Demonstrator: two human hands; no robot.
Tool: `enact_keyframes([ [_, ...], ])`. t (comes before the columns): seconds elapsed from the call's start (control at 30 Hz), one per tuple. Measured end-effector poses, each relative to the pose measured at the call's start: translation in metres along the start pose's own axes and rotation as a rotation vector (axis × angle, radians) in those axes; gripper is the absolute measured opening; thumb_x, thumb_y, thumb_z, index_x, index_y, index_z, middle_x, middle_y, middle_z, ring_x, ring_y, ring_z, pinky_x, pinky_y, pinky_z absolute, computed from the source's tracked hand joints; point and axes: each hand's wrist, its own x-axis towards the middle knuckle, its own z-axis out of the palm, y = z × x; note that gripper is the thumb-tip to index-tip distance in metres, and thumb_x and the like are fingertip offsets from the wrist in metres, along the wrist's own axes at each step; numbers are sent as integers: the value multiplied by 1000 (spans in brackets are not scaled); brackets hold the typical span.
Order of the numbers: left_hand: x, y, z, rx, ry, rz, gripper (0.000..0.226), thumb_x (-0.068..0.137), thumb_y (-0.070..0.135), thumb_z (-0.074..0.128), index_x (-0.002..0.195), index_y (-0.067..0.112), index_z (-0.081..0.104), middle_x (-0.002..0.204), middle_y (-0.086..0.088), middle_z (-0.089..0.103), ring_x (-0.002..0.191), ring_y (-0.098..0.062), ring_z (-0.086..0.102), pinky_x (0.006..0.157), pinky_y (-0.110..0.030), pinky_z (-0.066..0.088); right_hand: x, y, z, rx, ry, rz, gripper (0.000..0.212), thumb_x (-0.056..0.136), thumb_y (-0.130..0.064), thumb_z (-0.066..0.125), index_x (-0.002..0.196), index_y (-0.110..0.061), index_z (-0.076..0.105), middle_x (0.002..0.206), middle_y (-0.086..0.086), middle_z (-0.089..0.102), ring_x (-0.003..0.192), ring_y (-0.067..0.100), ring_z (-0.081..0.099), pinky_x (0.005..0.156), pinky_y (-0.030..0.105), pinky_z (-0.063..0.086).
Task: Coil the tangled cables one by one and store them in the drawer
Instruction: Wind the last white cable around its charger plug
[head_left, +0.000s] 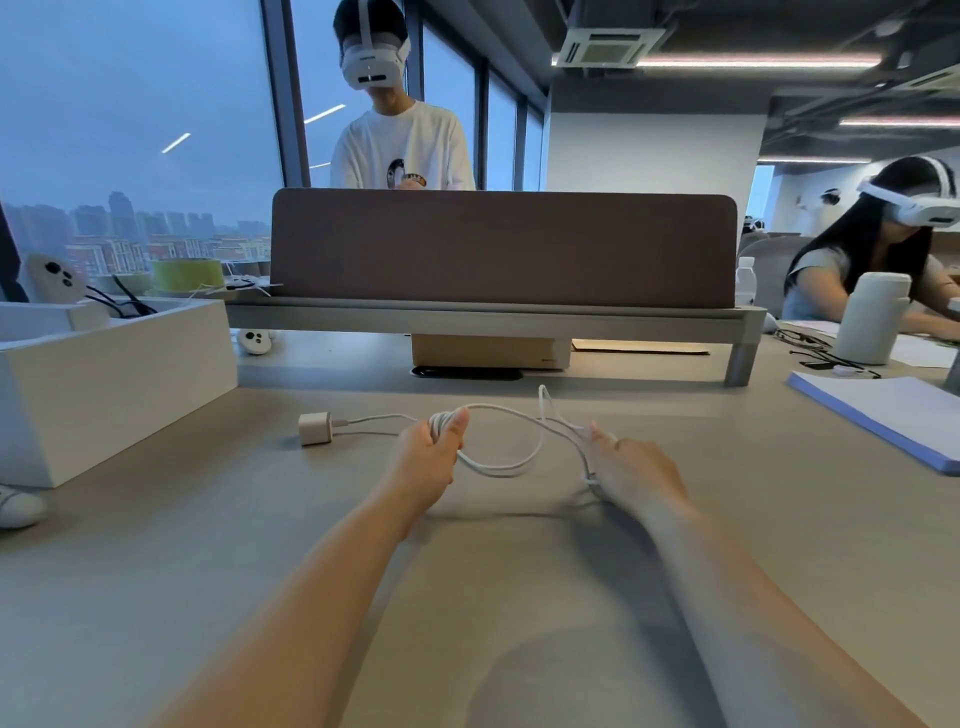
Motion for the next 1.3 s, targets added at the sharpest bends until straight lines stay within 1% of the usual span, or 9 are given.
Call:
enact_keyframes([
  [0.13, 1, 6, -7, -131, 96, -95, 38, 99, 42, 42, 72, 14, 46, 57, 1, 39, 47, -9, 33, 37, -14, 28, -4, -8, 9, 244, -194, -103, 63, 95, -60, 31, 89, -13, 73, 98, 7, 70, 97, 23, 61, 83, 28, 40],
  [0.33, 2, 6, -18, -277, 198, -255, 38, 97, 47, 42, 77, 15, 49, 58, 0, 40, 48, -10, 33, 43, -21, 26, -8, -8, 17, 416, -206, -237, 83, 78, -84, 24, 67, -21, 76, 91, 2, 68, 107, 26, 51, 101, 40, 37],
  [0.5, 6, 1, -21, -314, 207, -301, 41, 97, 49, 41, 73, 17, 47, 53, 1, 38, 46, -10, 29, 42, -22, 23, -22, -20, 6, 723, -229, -308, 85, 81, -72, 11, 55, -6, 56, 103, 11, 61, 100, 20, 52, 81, 22, 33],
  [0.57, 6, -1, -21, -326, 218, -308, 41, 97, 49, 41, 72, 17, 46, 52, 2, 38, 45, -11, 27, 41, -22, 21, -26, -21, 1, 815, -268, -283, 83, 79, -69, 1, 55, -4, 47, 92, 28, 55, 89, 22, 51, 76, 30, 36],
  [0.67, 8, -3, -20, -323, 219, -321, 41, 97, 49, 42, 72, 16, 47, 54, 1, 39, 47, -11, 28, 41, -22, 21, -26, -20, 0, 839, -275, -302, 89, 69, -85, -3, 55, -8, 40, 74, 20, 46, 74, 22, 44, 75, 34, 34],
  [0.73, 9, -4, -19, -316, 214, -319, 40, 97, 48, 42, 73, 16, 47, 56, 0, 39, 47, -11, 28, 43, -22, 20, -23, -20, 1, 768, -191, -352, 87, 61, -96, 15, 60, -12, 40, 67, 8, 41, 66, 17, 38, 68, 28, 28],
  [0.83, 11, -6, -17, -301, 199, -319, 41, 97, 49, 41, 72, 17, 45, 56, -1, 39, 48, -12, 26, 45, -22, 18, -19, -20, 5, 801, -27, -369, 52, 77, -65, 58, 78, -15, 45, 66, -1, 38, 59, 9, 32, 53, 19, 29],
  [0.97, 12, -8, -18, -307, 210, -333, 43, 96, 51, 41, 71, 17, 45, 56, 0, 38, 48, -12, 25, 45, -22, 17, -18, -19, 3, 926, 175, -442, 12, 95, -21, 56, 88, -18, 46, 58, -4, 35, 52, 8, 28, 48, 19, 27],
  [1.3, 9, -6, -19, -297, 236, -333, 44, 97, 50, 41, 68, 17, 45, 46, 2, 39, 42, -12, 25, 42, -21, 19, -9, -5, -1, 726, 454, -280, 18, 98, -21, 50, 83, -12, 54, 63, -1, 47, 58, 12, 39, 54, 23, 32],
])
